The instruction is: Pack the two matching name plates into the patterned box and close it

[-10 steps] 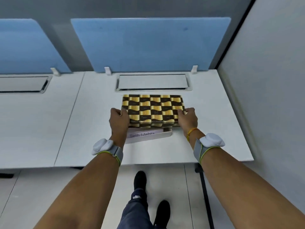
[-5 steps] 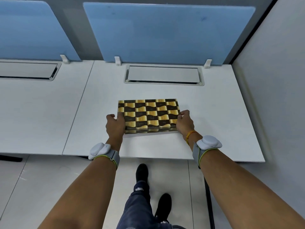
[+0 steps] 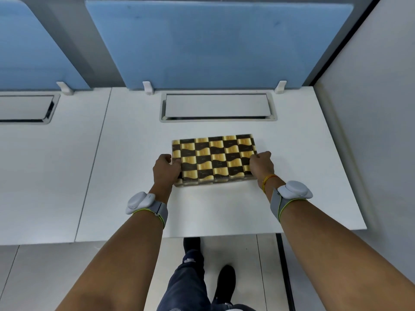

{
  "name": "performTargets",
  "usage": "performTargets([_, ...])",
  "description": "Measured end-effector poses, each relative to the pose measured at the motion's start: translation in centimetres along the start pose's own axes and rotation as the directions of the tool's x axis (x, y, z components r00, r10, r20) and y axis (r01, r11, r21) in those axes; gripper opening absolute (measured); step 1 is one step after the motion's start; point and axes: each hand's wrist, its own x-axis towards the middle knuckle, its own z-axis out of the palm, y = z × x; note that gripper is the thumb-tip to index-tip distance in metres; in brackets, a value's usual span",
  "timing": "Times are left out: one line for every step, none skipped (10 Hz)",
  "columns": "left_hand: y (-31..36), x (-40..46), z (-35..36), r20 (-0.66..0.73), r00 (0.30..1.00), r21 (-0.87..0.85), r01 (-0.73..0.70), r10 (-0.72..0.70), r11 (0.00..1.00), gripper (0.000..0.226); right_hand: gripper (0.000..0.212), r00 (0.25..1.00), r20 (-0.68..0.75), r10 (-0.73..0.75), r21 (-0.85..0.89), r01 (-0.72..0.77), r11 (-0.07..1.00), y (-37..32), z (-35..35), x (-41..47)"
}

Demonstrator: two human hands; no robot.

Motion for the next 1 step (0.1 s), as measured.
performTargets([3.49,1.93,-1.33,-0.012,1.000,-0.007,0.006,-0.006,1.000,0.060,0.053,0.998,-0.049,-0.036,0.036,0.038,0.999,-3.70,-0.41,1.43])
